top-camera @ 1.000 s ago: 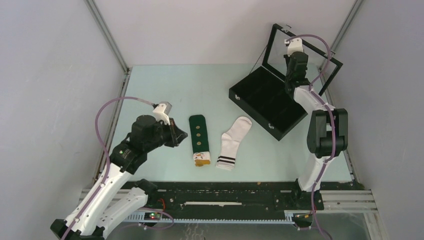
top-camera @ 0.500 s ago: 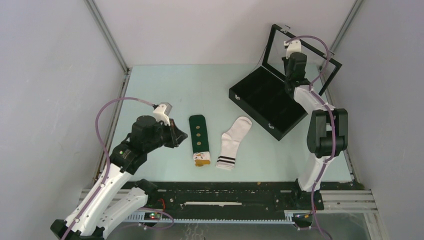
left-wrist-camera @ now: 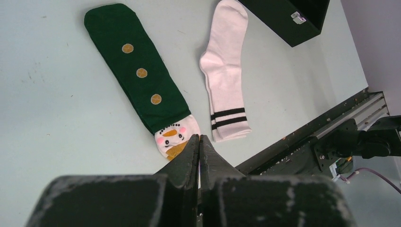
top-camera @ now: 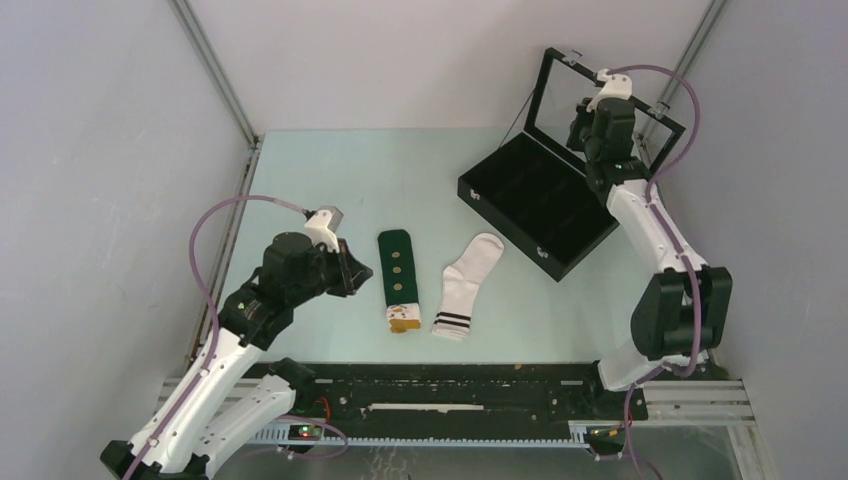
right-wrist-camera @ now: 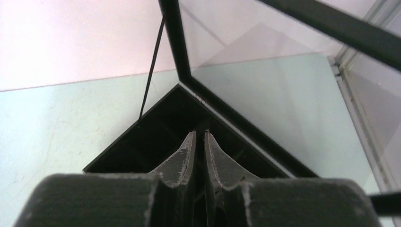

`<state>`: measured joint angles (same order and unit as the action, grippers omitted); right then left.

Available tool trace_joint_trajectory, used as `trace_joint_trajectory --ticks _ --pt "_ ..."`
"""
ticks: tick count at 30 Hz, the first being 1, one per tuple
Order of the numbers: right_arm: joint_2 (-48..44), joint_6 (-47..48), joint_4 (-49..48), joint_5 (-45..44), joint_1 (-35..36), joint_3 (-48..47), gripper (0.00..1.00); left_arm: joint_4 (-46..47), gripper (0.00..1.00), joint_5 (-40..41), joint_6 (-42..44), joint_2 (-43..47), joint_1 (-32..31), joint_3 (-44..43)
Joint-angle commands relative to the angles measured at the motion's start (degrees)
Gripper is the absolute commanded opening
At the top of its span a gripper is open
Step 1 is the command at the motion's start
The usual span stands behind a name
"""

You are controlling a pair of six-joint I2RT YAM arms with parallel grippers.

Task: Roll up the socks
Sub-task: Open the storage box at the center of the board.

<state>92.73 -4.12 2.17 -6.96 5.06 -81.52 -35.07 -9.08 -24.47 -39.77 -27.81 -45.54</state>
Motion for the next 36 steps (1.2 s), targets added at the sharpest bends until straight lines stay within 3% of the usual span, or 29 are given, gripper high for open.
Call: trace_joint_trajectory --ticks 1,6,16,20,22,28,33,36 --pt "-7.4 -7.7 6.9 -0.8 1.7 3.6 0.21 -0.2 0.06 1.1 2.2 0.9 0.2 -1.2" --pt "-13.8 -16.5 17.2 -6.7 1.3 4.4 0.32 -0.4 0.08 0.3 2.8 1.0 0.2 -1.4" --pt "-27.4 -25.3 30.5 9.5 -8.3 15.3 0.3 0.1 0.11 -0.8 2.8 3.1 0.2 0.1" --pt "-31.7 -27.0 30.4 7.9 -8.2 23.2 0.33 0.2 0.15 0.2 3.1 3.8 0.2 1.0" --pt "-33.2 -28.4 30.8 4.8 -8.3 26.1 0.38 0.1 0.2 1.1 3.3 4.1 0.2 1.5" --pt "-32.8 -30.8 31.3 1.0 -8.1 33.0 0.39 -0.9 0.33 3.9 3.3 4.9 0.2 1.9" --pt "-31.6 -33.7 29.7 0.0 -6.8 36.7 0.52 -1.0 0.55 4.7 2.7 5.8 0.2 2.7" --pt "-30.1 -35.5 29.7 -3.7 -5.4 36.8 0.55 -1.5 0.7 5.4 2.5 6.1 0.2 2.6"
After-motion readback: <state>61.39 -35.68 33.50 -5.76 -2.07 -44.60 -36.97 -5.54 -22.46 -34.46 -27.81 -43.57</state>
